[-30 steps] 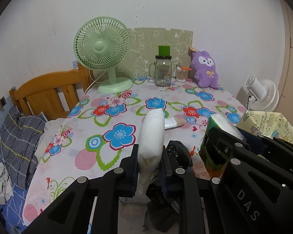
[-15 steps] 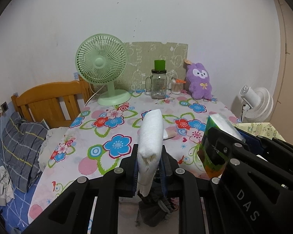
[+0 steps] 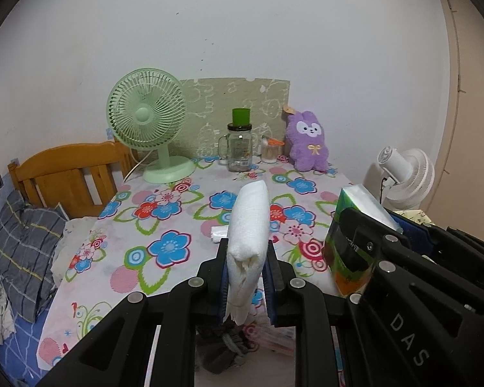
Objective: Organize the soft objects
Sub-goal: 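Carry the white tissue pack with the left tool toward the yellow-green paper box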
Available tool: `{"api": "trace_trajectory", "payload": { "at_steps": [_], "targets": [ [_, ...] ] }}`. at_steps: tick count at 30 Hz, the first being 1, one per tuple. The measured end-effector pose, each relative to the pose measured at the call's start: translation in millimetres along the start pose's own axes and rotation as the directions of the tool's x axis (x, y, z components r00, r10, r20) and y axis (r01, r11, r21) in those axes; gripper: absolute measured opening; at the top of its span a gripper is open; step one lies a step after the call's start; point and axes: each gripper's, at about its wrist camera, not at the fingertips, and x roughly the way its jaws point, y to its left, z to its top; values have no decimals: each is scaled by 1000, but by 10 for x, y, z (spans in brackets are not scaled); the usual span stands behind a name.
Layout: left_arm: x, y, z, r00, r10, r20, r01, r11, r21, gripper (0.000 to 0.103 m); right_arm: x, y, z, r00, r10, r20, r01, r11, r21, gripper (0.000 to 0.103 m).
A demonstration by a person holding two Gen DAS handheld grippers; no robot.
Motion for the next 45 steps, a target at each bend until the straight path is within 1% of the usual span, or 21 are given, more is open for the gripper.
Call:
{"api": "trace_trajectory", "payload": {
  "at_steps": [6, 9, 15, 23, 34, 39, 45],
  "targets": [
    [-9, -172, 52, 1000, -22, 19, 22, 1000, 18, 17, -65, -154, 35, 1000, -17, 11, 17, 1000, 11, 25],
    [3, -276, 84, 998, -49, 25, 49, 998, 28, 16, -98, -243, 67, 999, -36, 19, 36, 999, 12, 25],
    [26, -484, 152, 996, -83, 42, 80, 995, 62, 16, -163, -438, 109, 996, -79, 34, 78, 997, 30, 25],
    [89, -725, 193, 992, -121, 43, 117, 989, 86, 16, -219, -683, 119, 992, -121, 41, 119, 992, 48, 25],
    [241, -1103, 213, 981, -196, 13, 194, 976, 102, 17, -255, -1071, 109, 982, -184, 38, 181, 980, 81, 25],
    [305, -1279, 207, 977, -214, 7, 212, 970, 117, 17, -242, -1254, 96, 979, -202, 35, 198, 976, 95, 25],
    [453, -1452, 192, 967, -251, -39, 254, 959, 124, 17, -199, -1451, 52, 974, -226, 22, 222, 969, 111, 25]
  ]
}}
